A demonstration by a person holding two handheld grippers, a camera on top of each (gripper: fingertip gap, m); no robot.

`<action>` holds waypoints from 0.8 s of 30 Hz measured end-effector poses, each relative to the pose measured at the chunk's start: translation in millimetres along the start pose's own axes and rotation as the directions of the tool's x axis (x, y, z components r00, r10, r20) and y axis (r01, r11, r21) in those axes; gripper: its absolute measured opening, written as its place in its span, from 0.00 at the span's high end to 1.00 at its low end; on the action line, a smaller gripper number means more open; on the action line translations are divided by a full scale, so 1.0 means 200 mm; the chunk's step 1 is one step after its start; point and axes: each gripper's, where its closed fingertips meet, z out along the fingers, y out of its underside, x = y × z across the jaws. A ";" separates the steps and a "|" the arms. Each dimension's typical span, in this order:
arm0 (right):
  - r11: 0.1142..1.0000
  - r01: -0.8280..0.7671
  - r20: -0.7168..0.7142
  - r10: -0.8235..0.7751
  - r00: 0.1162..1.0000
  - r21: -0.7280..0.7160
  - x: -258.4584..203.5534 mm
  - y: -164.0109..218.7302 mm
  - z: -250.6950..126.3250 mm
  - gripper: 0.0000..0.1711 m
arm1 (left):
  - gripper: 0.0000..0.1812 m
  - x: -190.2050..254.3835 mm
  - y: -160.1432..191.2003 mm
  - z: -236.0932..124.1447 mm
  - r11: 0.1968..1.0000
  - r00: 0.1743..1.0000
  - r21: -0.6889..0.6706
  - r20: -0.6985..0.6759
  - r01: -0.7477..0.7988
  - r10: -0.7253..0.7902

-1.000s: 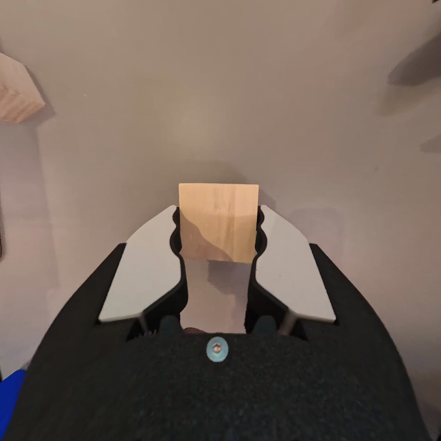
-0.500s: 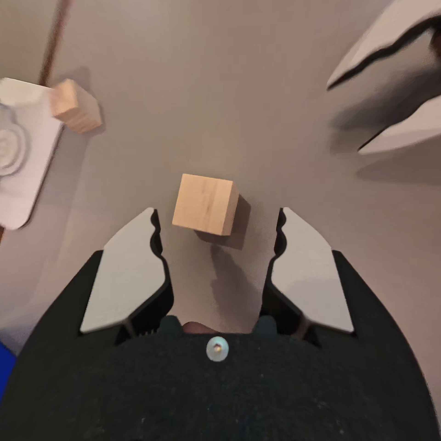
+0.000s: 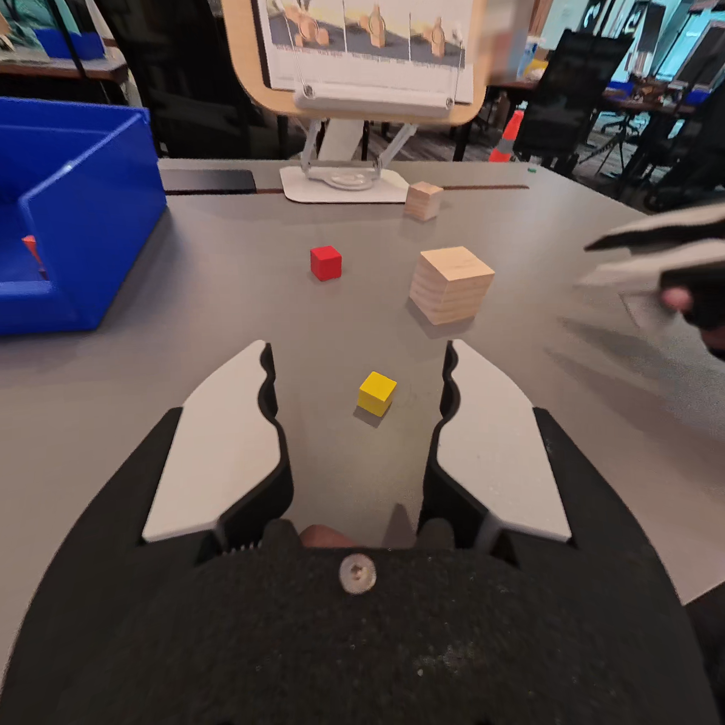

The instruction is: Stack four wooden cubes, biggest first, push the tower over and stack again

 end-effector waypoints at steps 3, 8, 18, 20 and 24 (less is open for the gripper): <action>0.999 0.011 -0.025 -0.012 1.000 -0.039 0.27 -0.22 0.26 0.62 | 0.56 0.00 0.01 -0.01 1.000 1.000 0.007 -0.002 -0.005 0.005; 0.971 -0.147 -0.055 0.139 0.989 -0.191 0.60 -0.36 0.77 0.62 | 0.57 0.04 0.00 -0.02 0.998 0.998 0.026 -0.007 -0.061 0.061; 0.910 -0.149 -0.214 0.069 0.974 -0.387 0.74 -0.26 1.08 0.63 | 0.57 0.05 0.01 -0.01 1.000 0.996 0.002 -0.087 -0.007 0.007; 0.912 -0.134 -0.210 0.054 0.976 -0.388 0.75 -0.26 1.09 0.72 | 0.58 0.05 0.01 -0.01 1.000 0.995 -0.002 -0.103 0.016 -0.016; 0.947 -0.034 -0.099 0.002 0.995 -0.320 0.65 -0.34 0.99 0.72 | 0.58 0.04 0.01 -0.01 0.999 0.993 0.003 -0.115 0.037 -0.036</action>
